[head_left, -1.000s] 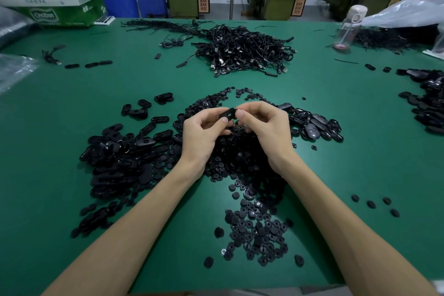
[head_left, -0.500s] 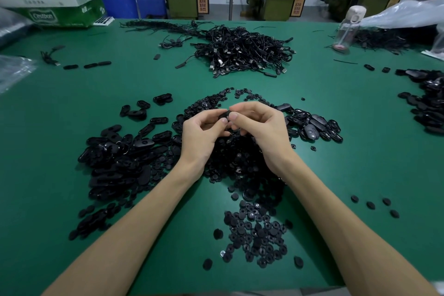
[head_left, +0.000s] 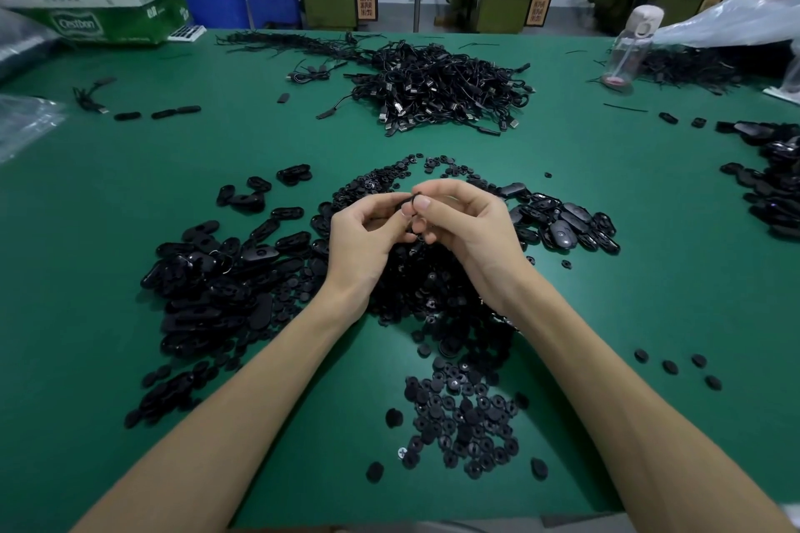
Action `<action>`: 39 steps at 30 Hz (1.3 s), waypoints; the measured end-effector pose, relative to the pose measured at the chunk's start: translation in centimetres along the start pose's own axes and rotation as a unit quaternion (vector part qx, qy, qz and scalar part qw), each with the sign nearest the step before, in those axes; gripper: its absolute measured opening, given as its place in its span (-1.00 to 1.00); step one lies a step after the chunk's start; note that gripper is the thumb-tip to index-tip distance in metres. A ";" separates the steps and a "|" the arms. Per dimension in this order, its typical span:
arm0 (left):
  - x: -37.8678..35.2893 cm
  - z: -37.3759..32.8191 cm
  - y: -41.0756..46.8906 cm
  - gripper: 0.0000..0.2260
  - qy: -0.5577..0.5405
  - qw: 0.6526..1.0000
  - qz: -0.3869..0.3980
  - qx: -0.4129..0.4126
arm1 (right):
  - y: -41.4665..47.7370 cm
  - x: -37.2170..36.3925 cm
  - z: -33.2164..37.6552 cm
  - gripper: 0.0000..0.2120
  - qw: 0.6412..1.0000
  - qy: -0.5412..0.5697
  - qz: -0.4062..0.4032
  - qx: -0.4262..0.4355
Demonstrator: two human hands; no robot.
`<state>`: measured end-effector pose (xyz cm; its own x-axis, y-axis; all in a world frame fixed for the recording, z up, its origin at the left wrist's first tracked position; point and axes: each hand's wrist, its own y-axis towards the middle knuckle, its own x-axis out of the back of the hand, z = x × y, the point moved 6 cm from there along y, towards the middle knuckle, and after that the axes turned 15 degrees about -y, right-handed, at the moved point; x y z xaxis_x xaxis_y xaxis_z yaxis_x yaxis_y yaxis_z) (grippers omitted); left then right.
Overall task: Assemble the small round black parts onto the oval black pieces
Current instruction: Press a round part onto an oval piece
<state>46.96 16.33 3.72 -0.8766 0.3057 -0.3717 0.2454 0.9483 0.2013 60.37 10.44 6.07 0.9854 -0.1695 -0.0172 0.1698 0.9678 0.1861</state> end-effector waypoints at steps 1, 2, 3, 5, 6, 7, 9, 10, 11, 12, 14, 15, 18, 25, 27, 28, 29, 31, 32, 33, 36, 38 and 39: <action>0.0 0.0 0.0 -0.85 0.000 1.000 0.000 -0.001 | 0.0 0.1 0.0 -0.90 1.000 0.000 -0.003 0.001; 0.0 0.0 0.0 -0.84 0.001 1.000 0.000 -0.002 | 0.0 0.1 0.1 -0.90 1.000 0.000 -0.005 0.002; 0.0 0.0 0.0 -0.84 0.003 1.000 0.000 -0.002 | 0.0 0.2 0.1 -0.90 1.000 -0.001 -0.006 0.003; 0.0 0.1 0.0 -0.86 0.004 1.000 0.000 -0.002 | 0.0 0.1 0.1 -0.91 1.000 -0.003 -0.006 0.006; 0.0 0.1 0.0 -0.87 0.002 1.000 -0.001 -0.001 | 0.0 0.1 0.1 -0.90 1.000 -0.006 -0.006 0.008; 0.0 0.1 0.0 -0.87 0.001 1.000 -0.002 0.000 | 0.0 0.0 0.2 -0.89 1.000 -0.010 -0.006 0.010; 0.1 0.2 0.1 -0.85 0.004 1.000 -0.005 0.001 | 0.1 0.1 0.2 -0.87 1.000 -0.023 -0.014 0.014; 0.1 0.2 0.2 -0.84 0.006 1.000 -0.005 0.000 | 0.1 0.2 0.2 -0.86 0.999 -0.034 -0.022 0.016; 0.1 0.2 0.2 -0.83 0.009 1.000 -0.005 -0.001 | 0.1 0.3 0.2 -0.85 0.998 -0.049 -0.033 0.018; 0.1 0.2 0.1 -0.83 0.011 1.000 -0.005 -0.003 | 0.1 0.5 0.3 -0.84 0.996 -0.072 -0.047 0.022; 0.0 0.1 0.0 -0.82 0.015 1.000 -0.001 -0.006 | 0.0 0.9 0.6 -0.83 0.986 -0.144 -0.079 0.037; 0.0 0.1 0.0 -0.82 0.017 1.000 -0.001 -0.007 | -0.1 1.1 0.7 -0.82 0.976 -0.188 -0.097 0.047; 0.0 0.0 -0.1 -0.83 0.018 1.000 -0.003 -0.009 | -0.3 1.4 1.1 -0.84 0.943 -0.295 -0.146 0.060; -0.2 -0.1 0.0 -0.81 0.046 0.999 0.003 -0.022 | -0.4 1.1 1.4 -0.93 0.892 -0.413 -0.163 0.085; -0.2 -0.1 -0.1 -0.81 0.059 0.998 0.009 -0.026 | -0.5 0.9 1.6 -0.92 0.880 -0.433 -0.167 0.100; -0.3 -0.1 -0.1 -0.81 0.067 0.997 0.014 -0.029 | -0.6 0.8 1.7 -0.92 0.874 -0.443 -0.168 0.109; -0.3 -0.2 -0.1 -0.81 0.076 0.996 0.020 -0.032 | -0.7 0.7 1.7 -0.92 0.868 -0.451 -0.169 0.117; -0.5 -0.3 -0.2 -0.80 0.085 0.995 0.029 -0.038 | -0.8 0.5 1.7 -0.93 0.860 -0.463 -0.173 0.126; -0.5 -0.3 -0.2 -0.80 0.085 0.995 0.031 -0.039 | -0.7 0.5 1.6 -0.94 0.861 -0.462 -0.175 0.125; -0.6 -0.3 -0.2 -0.80 0.080 0.996 0.033 -0.037 | -0.7 0.6 1.6 -0.94 0.863 -0.457 -0.177 0.121; -0.5 -0.3 -0.2 -0.81 0.061 0.997 0.035 -0.029 | -0.7 0.9 1.5 -0.95 0.870 -0.446 -0.178 0.112; -0.6 -0.3 -0.3 -0.81 0.053 0.998 0.036 -0.026 | -0.7 0.8 1.6 -0.95 0.867 -0.450 -0.177 0.118; -0.6 -0.3 -0.3 -0.81 0.050 0.998 0.036 -0.025 | -0.7 0.8 1.6 -0.95 0.866 -0.453 -0.176 0.120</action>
<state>47.28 15.85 4.14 -0.8951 0.3603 -0.2627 0.2904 0.9181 0.2697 60.99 9.31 7.54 0.4392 -0.6281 0.6424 0.3429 0.7781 0.5263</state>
